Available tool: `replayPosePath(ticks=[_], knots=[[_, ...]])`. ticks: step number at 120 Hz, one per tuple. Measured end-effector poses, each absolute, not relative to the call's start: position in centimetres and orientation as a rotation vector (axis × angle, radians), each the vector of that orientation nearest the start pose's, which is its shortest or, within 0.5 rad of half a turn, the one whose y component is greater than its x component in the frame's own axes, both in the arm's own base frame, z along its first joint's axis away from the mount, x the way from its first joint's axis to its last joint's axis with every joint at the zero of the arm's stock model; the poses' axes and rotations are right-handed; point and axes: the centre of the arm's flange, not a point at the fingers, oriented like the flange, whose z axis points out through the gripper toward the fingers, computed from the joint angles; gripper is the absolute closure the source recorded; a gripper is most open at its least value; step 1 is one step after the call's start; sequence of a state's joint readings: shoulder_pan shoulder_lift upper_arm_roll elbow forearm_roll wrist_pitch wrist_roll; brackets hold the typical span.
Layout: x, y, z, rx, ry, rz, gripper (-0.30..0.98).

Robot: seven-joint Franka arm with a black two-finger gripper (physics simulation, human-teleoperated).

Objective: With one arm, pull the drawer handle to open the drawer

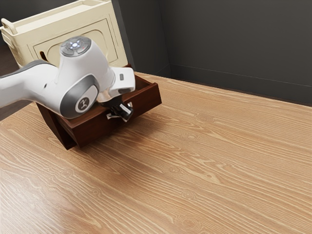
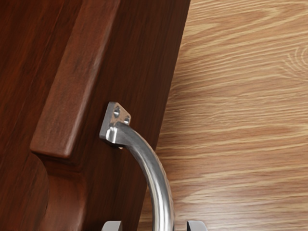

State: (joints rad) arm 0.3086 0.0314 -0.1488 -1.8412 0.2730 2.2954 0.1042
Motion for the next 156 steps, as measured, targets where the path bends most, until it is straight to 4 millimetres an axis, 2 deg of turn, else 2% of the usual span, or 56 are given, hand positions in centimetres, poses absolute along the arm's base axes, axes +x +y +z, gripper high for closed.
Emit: replayPosePath(ticks=[20,47,88,120,129,133,140,156], knots=[[59.7,9.2,55.1,-2.79,0.116,-0.557,0.6],[59.6,9.1,55.1,-2.785,0.104,-0.558,0.57],[59.6,9.1,55.2,-2.779,0.097,-0.558,0.43],[59.1,8.9,57.4,-2.731,0.102,-0.599,0.38],[59.2,8.9,59.2,-2.697,0.107,-0.634,0.37],[59.3,8.9,60.7,-2.68,0.101,-0.661,0.36],[59.2,8.9,65.0,-2.666,0.037,-0.723,0.3],[56.6,8.0,73.5,-2.821,-0.376,-0.825,0.16]])
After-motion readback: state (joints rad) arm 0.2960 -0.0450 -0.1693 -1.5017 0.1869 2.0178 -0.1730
